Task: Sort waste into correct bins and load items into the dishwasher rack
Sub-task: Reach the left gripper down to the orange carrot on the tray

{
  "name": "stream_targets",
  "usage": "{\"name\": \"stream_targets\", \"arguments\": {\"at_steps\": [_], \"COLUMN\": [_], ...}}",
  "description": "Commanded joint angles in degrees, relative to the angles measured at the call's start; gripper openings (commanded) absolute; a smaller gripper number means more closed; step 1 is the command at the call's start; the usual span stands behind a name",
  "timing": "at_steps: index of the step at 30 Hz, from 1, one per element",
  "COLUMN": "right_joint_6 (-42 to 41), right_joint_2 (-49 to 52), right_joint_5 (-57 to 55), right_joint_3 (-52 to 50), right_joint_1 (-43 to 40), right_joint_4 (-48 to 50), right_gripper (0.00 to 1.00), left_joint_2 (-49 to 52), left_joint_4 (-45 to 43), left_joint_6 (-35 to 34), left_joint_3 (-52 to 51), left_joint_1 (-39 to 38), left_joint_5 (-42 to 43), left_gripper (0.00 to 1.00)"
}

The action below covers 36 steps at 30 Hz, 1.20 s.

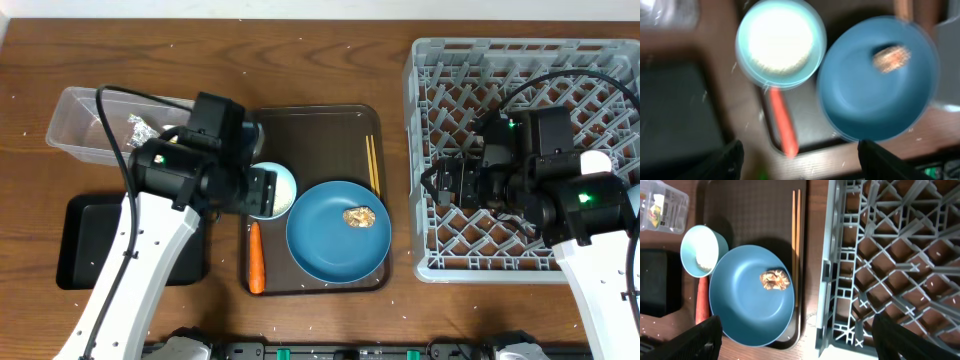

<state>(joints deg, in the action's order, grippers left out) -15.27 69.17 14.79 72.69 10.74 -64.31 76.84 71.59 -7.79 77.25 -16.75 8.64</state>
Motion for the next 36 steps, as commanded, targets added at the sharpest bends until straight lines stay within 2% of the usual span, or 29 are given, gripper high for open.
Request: {"name": "stream_targets", "arguments": {"at_steps": [1,9,18,25,31,36], "right_joint_6": [-1.44,-1.42,-1.42,-1.42,-1.44,-1.97], "right_joint_2": [-0.15,-0.15,-0.15,-0.15,-0.15,-0.15], "right_joint_5": [-0.37,-0.39,-0.44,-0.42,-0.39,-0.39], "right_joint_3": [0.0,0.0,0.0,0.0,0.0,0.0], "right_joint_1": [0.92,0.92,0.92,0.92,0.92,0.92], "right_joint_4": [-0.37,-0.22,-0.63,-0.74,-0.66,-0.66], "right_gripper": [0.88,0.9,0.91,0.92,0.92,0.92], "left_joint_2": [0.42,0.39,0.39,0.42,0.44,0.44], "left_joint_4": [1.6,-2.58,-4.59,-17.2,-23.37,-27.1], "left_joint_6": [-7.82,-9.73,-11.02,-11.39,-9.31,-8.33], "left_joint_3": [-1.64,-11.23,-15.89,-30.6,-36.41,-39.47], "left_joint_1": [0.46,0.66,0.66,0.66,0.66,0.39], "left_joint_5": [-8.26,-6.1,-2.36,1.53,1.62,1.73], "left_gripper": [0.74,0.72,0.66,0.61,0.61,0.51]}}
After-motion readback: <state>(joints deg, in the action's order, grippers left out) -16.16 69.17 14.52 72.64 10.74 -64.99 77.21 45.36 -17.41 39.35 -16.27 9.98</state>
